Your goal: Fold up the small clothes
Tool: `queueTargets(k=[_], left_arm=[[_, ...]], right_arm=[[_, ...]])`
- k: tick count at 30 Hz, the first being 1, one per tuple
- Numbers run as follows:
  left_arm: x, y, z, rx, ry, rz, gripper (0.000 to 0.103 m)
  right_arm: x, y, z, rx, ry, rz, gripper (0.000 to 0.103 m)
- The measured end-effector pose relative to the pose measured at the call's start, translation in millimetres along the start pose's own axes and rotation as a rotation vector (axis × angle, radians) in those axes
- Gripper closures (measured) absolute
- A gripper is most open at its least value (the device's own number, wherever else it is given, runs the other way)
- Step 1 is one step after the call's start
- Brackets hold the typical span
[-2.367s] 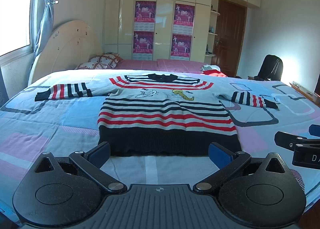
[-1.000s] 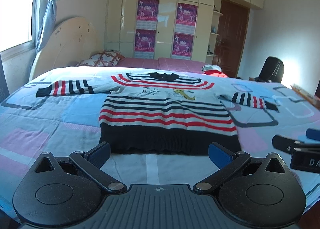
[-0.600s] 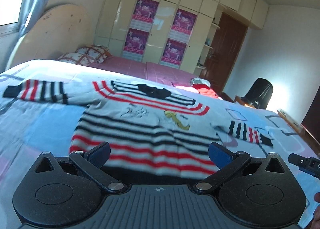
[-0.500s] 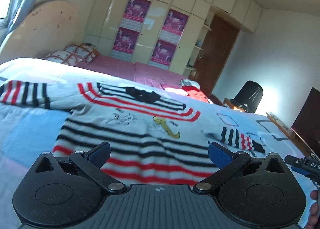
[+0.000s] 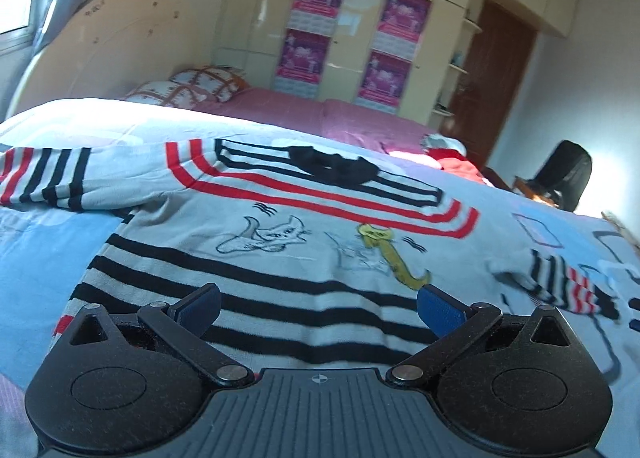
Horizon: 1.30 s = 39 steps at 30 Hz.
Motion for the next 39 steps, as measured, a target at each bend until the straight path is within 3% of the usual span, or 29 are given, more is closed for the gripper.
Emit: queueTargets(k=[5,11,13,14,15,19,22,25,30,34,39], left_arm=[[-3,34,-1,-0.033,-0.014,0.105,0.0],[2,50,-1,-0.048,-0.025,0.134,0.0],[3,53,0,-0.056,-0.018,0.133,0.0],[2,54,1,-0.058,-0.018,0.133,0.0],[0,55,2,-0.057,-0.019,0.135,0.0],[-12,52,11,-0.039,-0.025,0.132,0.0],[-30,46,18,-0.021,-0.033,0.126,0.0],[-54,43,22,-0.015,-0.04,0.118,0.0],[-100,37,28,-0.005,-0.044,0.121,0.0],[-144,21,37,0.006,-0.027,0.172,0.0],[-204,0,44,-0.007,-0.05,0.224,0.0]], right_arm=[[23,63,12,-0.074,0.148,-0.018,0.067],[26,84,14,-0.067,0.198,0.001,0.071],[26,89,18,-0.062,0.211,0.0,0.078],[27,92,21,-0.062,0.213,-0.004,0.084],[28,94,22,-0.059,0.204,-0.018,0.096],[21,94,27,-0.025,0.119,-0.055,0.096],[7,79,35,0.049,0.051,-0.087,0.096],[-28,52,42,0.124,-0.058,-0.075,0.096],[-136,3,18,0.21,-0.281,0.073,0.096],[-225,-24,-42,0.189,-0.431,0.21,0.096],[-307,-23,-144,0.068,-0.604,0.328,0.096]])
Point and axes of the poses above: each gripper's, at about its wrist camera, not at the fingertips, and y roughly the way its jaws point, x to its right, z to its top, the point moved 8 cm from there along y, roughly the way its jaws point, and after that the axes turned 11 degrees about -z, right-handed, at the moved point
